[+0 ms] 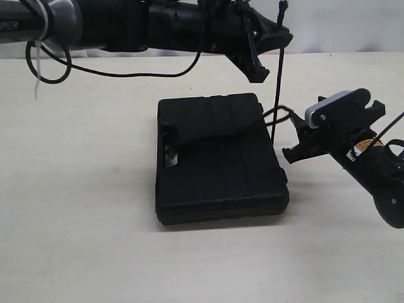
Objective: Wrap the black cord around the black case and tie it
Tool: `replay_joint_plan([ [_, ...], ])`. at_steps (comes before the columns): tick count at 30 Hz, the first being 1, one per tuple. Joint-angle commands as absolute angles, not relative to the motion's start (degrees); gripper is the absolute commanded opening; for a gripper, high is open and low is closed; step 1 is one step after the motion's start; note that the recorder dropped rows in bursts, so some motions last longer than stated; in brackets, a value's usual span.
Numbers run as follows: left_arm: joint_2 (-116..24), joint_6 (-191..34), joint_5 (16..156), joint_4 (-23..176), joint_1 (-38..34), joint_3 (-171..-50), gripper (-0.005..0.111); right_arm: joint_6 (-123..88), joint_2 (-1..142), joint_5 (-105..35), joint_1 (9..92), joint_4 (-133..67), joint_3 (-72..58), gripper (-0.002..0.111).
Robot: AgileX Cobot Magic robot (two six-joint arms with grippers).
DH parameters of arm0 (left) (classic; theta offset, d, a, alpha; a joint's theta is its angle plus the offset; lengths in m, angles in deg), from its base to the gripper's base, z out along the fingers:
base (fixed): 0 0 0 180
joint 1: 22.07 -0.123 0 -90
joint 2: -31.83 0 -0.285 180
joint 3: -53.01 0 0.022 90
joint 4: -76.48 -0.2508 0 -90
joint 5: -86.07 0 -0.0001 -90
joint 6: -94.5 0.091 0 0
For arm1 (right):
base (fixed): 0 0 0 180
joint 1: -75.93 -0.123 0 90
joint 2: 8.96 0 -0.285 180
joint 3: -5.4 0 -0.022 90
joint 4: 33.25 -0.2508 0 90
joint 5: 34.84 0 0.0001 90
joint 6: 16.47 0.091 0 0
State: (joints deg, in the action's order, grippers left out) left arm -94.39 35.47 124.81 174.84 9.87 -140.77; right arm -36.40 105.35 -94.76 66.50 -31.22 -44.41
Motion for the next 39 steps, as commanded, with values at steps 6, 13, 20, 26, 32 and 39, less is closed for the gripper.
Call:
replay_joint_plan([
  [6,-88.6,37.3,124.4,176.4,9.8,-141.4,0.0,-31.5,105.3,-94.7,66.5,-32.3,-44.7,0.055],
  [13,-87.4,37.3,124.9,176.4,9.8,-142.6,0.0,-27.3,101.7,-90.3,66.5,-35.4,-44.7,0.037],
  [20,-85.1,37.2,125.4,176.4,9.9,-143.2,0.0,-25.0,101.3,-89.6,66.5,-33.8,-44.6,0.022],
  [26,-85.1,35.6,125.7,176.1,9.9,-143.2,0.0,-9.7,101.3,-87.6,66.5,-11.5,-41.8,0.021],
  [32,-85.1,30.8,126.2,167.5,9.9,-143.2,0.0,-1.3,101.3,-77.8,67.1,-5.0,-36.6,0.021],
  [39,-85.1,28.8,126.4,164.8,9.9,-143.2,0.0,12.2,101.3,-87.6,69.4,2.4,-35.6,0.021],
])
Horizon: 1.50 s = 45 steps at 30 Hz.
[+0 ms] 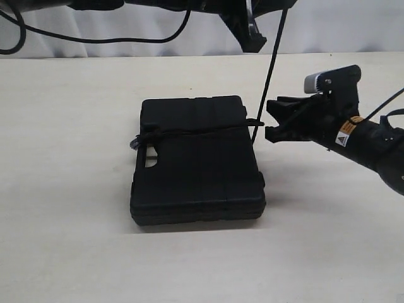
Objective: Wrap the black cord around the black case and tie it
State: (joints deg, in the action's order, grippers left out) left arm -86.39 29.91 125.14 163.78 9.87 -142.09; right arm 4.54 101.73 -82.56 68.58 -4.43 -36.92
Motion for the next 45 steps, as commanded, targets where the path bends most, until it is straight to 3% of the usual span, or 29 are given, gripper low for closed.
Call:
replay_joint_plan([
  [1,-85.1,28.8,126.4,164.7,9.9,-143.2,0.0,13.2,101.6,-85.5,69.1,3.6,-34.6,0.021],
  [5,-85.1,28.8,126.4,164.7,9.9,-143.2,0.0,15.9,106.1,-74.6,67.7,3.4,-30.0,0.025],
  [12,-85.1,28.8,126.4,165.0,9.9,-143.2,0.0,23.8,109.7,-74.2,67.7,10.9,-26.9,0.04],
  [23,-84.1,29.8,127.9,168.0,9.9,-143.2,0.0,20.7,110.6,-64.9,67.7,11.3,-26.8,0.039],
  [29,-84.1,29.0,129.1,166.3,9.9,-143.2,0.0,21.5,106.3,-63.9,67.7,13.7,-26.8,0.039],
  [37,-84.1,27.9,127.8,163.3,9.9,-143.2,0.0,21.9,99.3,-51.7,68.7,14.5,-27.0,0.039],
  [45,-84.1,27.0,127.7,162.0,9.9,-143.2,0.0,33.3,96.1,-65.8,68.6,19.6,-34.3,0.039],
])
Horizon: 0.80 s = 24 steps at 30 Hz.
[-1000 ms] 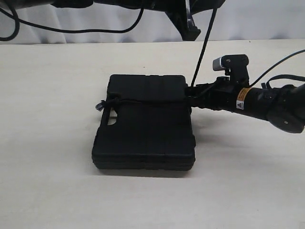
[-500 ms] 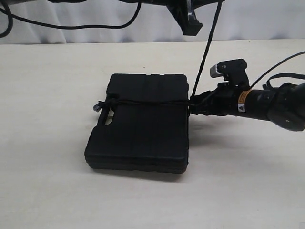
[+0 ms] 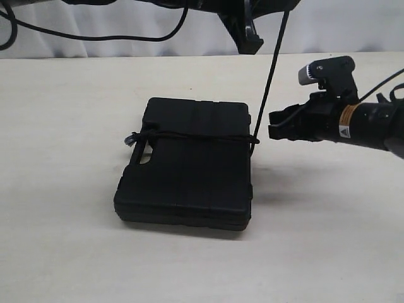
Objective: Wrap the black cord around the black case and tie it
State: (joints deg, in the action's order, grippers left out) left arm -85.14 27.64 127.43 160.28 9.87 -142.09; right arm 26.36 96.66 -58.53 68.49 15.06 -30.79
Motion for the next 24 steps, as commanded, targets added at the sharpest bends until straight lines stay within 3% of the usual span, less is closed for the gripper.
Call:
replay_joint_plan([
  [1,-84.1,27.0,127.7,162.0,9.9,-143.2,0.0,34.9,96.1,-66.1,68.6,20.8,-34.6,0.039],
  [15,-84.1,25.3,130.6,162.2,9.9,-143.2,0.0,35.4,108.2,-71.6,68.5,19.0,-28.7,0.038],
  [21,-84.1,25.3,133.6,161.7,9.9,-143.2,0.0,28.5,109.6,-66.5,68.6,12.7,-28.5,0.005],
  [24,-84.1,25.2,135.9,161.0,9.9,-143.2,0.0,28.1,109.1,-65.7,68.7,12.2,-28.5,0.004],
])
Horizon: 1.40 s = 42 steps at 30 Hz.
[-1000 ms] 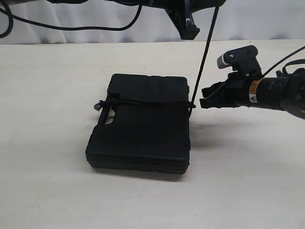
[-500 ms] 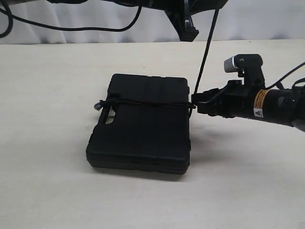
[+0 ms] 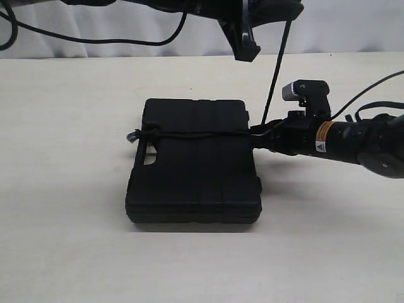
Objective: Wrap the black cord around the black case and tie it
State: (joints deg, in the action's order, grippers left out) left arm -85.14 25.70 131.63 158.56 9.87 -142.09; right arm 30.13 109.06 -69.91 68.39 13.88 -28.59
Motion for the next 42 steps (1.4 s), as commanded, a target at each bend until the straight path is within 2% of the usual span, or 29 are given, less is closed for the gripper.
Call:
replay_joint_plan([
  [1,-84.1,25.2,136.5,160.8,9.9,-143.2,0.0,28.1,109.1,-65.8,68.7,12.2,-28.5,0.004],
  [11,-84.1,21.5,141.0,153.4,9.9,-143.2,0.0,25.8,108.7,-68.5,68.7,11.1,-28.5,0.005],
  [13,-84.1,20.9,140.9,152.1,9.9,-143.2,0.0,24.8,108.0,-69.3,68.7,11.1,-28.5,0.014],
  [16,-84.1,20.9,140.9,152.1,9.9,-143.2,0.0,24.1,104.8,-67.4,68.7,11.1,-28.5,0.043],
  [18,-84.1,20.9,140.9,152.0,9.9,-143.2,0.0,23.5,102.2,-65.7,68.7,11.1,-28.5,0.049],
  [22,-84.1,20.9,140.9,152.0,9.9,-143.2,0.0,23.2,99.7,-62.1,68.7,9.8,-28.5,0.038],
  [23,-84.1,20.9,140.9,152.0,9.9,-143.2,0.0,23.2,100.1,-61.8,68.7,9.8,-28.5,0.032],
  [26,-84.1,20.2,142.0,151.9,9.9,-143.2,0.0,19.4,101.6,-58.6,69.1,5.7,-28.6,0.004],
  [28,-84.1,19.0,142.5,150.7,9.9,-143.2,0.001,18.3,101.7,-58.6,70.5,2.4,-29.4,0.004],
  [31,-84.1,19.0,142.5,146.3,9.9,-143.2,0.013,18.3,101.7,-59.2,73.0,1.8,-30.3,0.004],
  [35,-84.1,16.5,142.2,141.9,9.9,-143.2,0.051,19.0,102.1,-59.2,75.4,0.8,-31.0,0.004],
  [37,-84.1,15.4,141.9,139.3,9.9,-143.2,0.064,19.2,102.6,-59.0,75.9,0.8,-31.2,0.004],
  [38,-84.1,14.5,141.9,137.5,9.9,-143.2,0.068,19.3,102.9,-58.6,76.1,0.7,-31.2,0.004],
  [42,-85.4,9.7,142.1,129.2,9.9,-143.2,0.067,19.3,103.6,-58.3,76.1,0.4,-31.2,0.004],
])
